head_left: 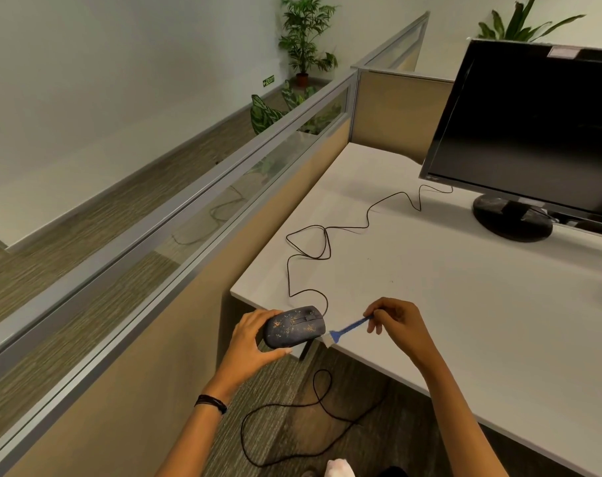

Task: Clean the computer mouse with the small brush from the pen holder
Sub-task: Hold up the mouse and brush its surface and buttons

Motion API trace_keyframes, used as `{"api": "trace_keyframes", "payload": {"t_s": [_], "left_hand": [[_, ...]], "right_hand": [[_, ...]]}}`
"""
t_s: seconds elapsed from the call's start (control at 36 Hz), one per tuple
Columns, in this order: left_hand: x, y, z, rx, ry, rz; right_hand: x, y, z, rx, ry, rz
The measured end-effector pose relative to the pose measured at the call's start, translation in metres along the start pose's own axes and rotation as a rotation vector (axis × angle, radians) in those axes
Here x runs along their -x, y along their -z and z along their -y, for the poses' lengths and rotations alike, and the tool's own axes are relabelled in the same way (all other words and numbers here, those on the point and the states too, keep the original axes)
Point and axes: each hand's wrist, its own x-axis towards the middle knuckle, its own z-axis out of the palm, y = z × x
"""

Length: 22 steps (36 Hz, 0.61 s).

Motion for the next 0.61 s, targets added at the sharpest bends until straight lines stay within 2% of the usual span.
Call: {"api": "trace_keyframes", "payload": {"t_s": [0.14,0.31,0.5,0.61], "left_hand": [[0.001,0.001,0.002,-0.003,0.004,0.003],[0.003,0.005,0.007,0.004,0.000,0.024],[0.007,0.008,0.010,0.003,-0.008,0.028],[0.009,0.009,0.013,-0.003,-0.008,0.037]], "right_hand": [[-0.001,-0.004,0.000,0.005,0.046,-0.053],[-0.001,-0.006,-0.001,0.034,0.003,0.050],[-0.003,-0.011,0.001,0.036,0.028,0.001],[-0.004,-0.013,0.001,0.083,0.028,0.055]]}}
